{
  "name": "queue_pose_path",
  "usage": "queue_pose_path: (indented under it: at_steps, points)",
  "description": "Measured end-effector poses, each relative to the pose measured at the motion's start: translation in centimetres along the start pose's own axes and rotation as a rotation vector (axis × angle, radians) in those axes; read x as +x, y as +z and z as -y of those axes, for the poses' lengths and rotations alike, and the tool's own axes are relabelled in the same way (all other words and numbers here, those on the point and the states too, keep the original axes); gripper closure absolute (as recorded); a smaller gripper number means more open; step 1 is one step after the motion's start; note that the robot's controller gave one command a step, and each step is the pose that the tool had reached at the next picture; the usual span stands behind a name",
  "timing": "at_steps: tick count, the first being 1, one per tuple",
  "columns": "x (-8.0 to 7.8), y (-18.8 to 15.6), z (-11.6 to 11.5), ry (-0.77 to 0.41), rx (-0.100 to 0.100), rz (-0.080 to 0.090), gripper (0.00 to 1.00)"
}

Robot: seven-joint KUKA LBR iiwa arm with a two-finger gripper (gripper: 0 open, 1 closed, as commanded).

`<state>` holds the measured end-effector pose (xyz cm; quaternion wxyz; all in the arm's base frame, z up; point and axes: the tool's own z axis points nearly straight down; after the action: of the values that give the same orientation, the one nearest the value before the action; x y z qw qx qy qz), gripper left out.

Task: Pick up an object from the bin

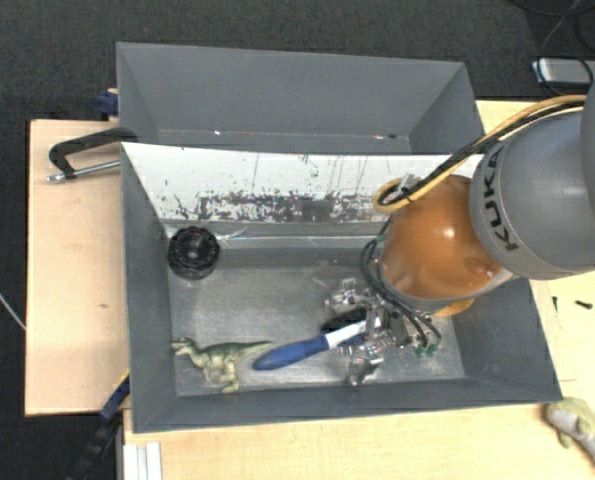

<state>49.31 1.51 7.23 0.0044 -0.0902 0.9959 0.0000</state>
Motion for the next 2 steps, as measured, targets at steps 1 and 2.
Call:
queue_pose_path:
  at_steps: [1,2]
  points:
    - [-1.2,-3.0,-0.6,-0.029,-0.001,0.0,0.0]
    - [-0.5,-3.5,2.4,-0.071,0.0,-0.003,0.0]
